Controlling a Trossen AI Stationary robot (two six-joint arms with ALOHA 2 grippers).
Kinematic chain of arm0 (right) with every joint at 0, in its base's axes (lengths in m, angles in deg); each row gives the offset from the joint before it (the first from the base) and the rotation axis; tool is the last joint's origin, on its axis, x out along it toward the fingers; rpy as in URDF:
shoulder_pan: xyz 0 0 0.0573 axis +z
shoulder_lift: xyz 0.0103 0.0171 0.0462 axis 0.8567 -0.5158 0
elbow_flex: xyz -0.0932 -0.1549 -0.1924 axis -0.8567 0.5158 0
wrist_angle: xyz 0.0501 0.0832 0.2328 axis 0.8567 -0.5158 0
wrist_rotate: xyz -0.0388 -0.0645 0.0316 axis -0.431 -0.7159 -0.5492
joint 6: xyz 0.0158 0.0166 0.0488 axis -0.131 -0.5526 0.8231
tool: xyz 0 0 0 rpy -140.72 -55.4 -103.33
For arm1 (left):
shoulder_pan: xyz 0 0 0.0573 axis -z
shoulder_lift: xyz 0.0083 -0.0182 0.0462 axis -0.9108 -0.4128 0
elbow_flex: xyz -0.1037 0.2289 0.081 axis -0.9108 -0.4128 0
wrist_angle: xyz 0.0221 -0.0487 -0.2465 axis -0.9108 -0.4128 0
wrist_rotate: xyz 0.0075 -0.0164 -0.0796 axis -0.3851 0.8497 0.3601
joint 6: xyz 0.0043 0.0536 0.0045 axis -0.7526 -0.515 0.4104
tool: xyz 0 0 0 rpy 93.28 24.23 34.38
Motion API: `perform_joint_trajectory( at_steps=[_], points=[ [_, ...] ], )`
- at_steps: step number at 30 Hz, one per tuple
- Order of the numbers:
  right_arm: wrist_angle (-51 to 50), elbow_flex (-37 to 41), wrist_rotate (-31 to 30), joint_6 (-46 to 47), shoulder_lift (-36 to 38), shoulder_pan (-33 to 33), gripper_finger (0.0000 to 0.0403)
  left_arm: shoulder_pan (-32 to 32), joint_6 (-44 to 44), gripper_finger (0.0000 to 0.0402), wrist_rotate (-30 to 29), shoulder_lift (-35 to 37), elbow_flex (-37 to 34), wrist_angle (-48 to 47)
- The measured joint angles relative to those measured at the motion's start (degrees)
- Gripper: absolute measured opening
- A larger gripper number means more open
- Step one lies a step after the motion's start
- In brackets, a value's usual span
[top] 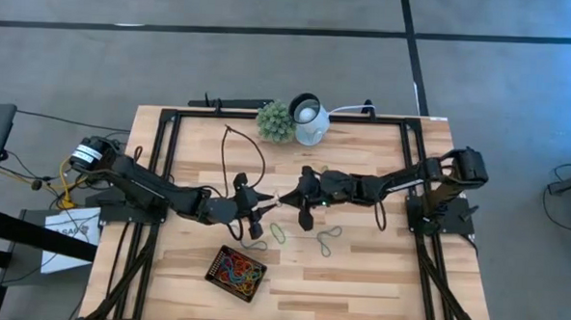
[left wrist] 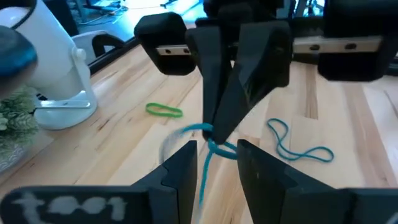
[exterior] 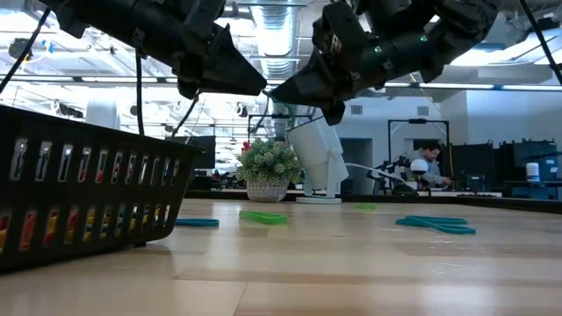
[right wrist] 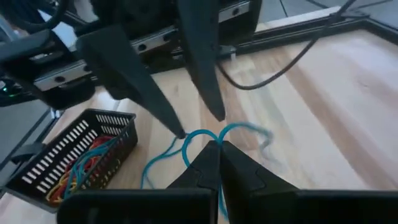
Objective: Pick and place items into bin
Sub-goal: Put the blue rubber band into the black bin
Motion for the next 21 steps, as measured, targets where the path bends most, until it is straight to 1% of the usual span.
perform_joint_trajectory(
  at_steps=[4, 9, 13, 17, 19, 21],
  points=[
    [2.1, 0.0, 0.0, -2.5, -0.1, 0.0, 0.0, -0.4, 0.3, 0.0104, -0.2, 0.0, 0.0, 0.2],
    [4.7, 0.0, -0.1, -3.8, 0.0, 0.0, 0.0, -1.9, 3.0, 0.0104, 2.0, 0.0, 0.0, 1.2],
    [4.8, 0.0, -0.3, -6.0, 0.0, -0.1, 0.0, -2.9, 3.0, 0.0104, 3.1, 0.0, 0.0, 2.6],
    [5.1, 0.0, -0.4, -6.1, -0.1, -0.9, 0.0, -3.8, 2.5, 0.0103, 2.8, 0.0, 0.0, 2.3],
    [5.1, -0.1, -0.4, -6.1, -0.1, -1.4, 0.0, -3.8, 2.5, 0.0094, 2.6, 0.0, 0.1, 1.7],
    [5.2, -0.1, -0.2, -6.8, -0.1, -1.7, 0.0003, -3.8, 2.4, 0.0075, 2.5, 0.0, 0.1, 0.3]
  ],
)
